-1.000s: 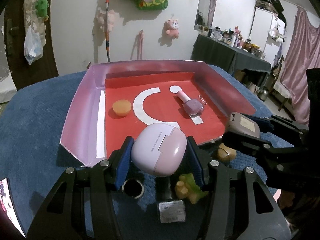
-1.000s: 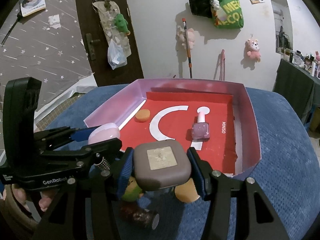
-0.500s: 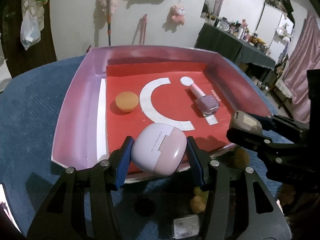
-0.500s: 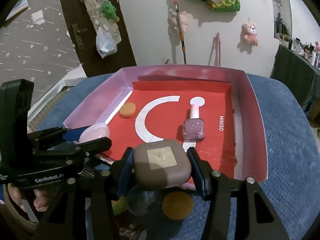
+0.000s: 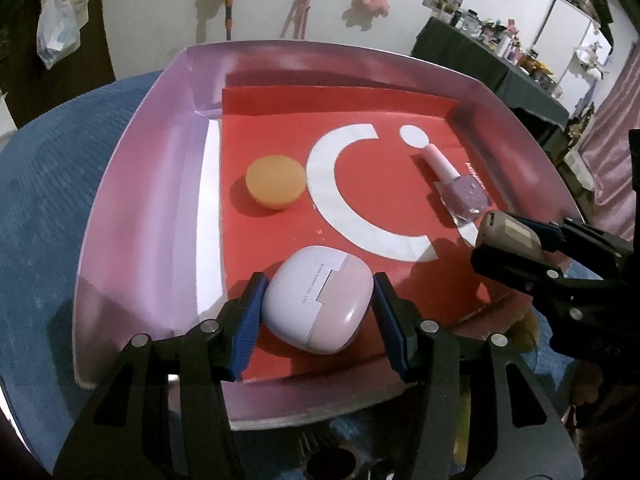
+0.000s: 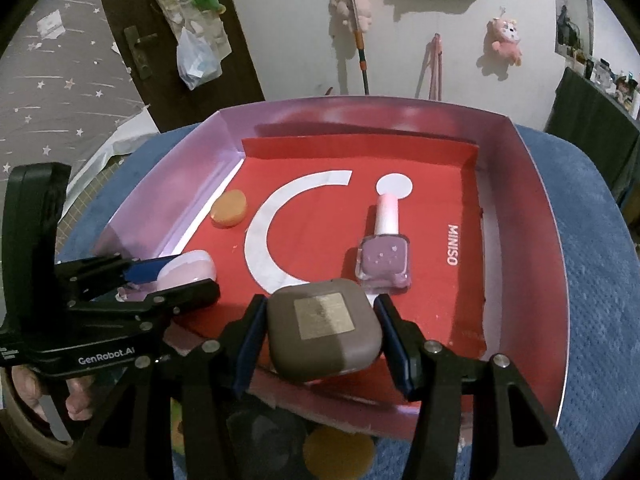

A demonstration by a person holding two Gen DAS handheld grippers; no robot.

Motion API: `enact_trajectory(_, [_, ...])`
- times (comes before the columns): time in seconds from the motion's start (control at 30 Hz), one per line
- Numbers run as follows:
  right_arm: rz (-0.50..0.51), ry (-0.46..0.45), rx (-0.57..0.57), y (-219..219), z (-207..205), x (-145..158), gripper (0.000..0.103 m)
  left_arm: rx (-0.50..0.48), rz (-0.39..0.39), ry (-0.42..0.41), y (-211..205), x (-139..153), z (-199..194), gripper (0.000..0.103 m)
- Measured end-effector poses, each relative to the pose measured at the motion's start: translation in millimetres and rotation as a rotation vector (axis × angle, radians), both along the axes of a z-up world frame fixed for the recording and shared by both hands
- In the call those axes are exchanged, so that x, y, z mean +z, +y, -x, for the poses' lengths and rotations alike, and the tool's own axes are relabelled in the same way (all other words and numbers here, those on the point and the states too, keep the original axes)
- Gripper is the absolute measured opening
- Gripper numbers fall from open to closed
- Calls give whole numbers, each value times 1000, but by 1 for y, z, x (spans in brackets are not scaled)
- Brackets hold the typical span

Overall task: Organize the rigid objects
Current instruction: 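Lower brown compact with right tool while left tool lowers earbud case into box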

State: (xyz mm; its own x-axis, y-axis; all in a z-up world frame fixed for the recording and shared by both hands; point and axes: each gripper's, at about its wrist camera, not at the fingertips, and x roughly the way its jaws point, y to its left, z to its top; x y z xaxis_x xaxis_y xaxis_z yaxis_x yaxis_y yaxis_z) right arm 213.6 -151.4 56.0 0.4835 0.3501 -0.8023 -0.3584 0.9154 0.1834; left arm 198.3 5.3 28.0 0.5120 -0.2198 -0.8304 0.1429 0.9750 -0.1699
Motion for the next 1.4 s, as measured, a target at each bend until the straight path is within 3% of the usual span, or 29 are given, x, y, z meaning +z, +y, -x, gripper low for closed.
enact_trajectory(0.4, [-5,12,-14,2,-15,-10,57,44,-17,-5,3,-1,-22,51])
enact_trajectory(0.83, [24,-36,-122,-8,-36,-14,57,71,-34,-30,2,-3,-32,51])
enact_trajectory(1.4, [24,-15,-122,-7,-40,-23,57,72,-42,-34,1,-4,-30,51])
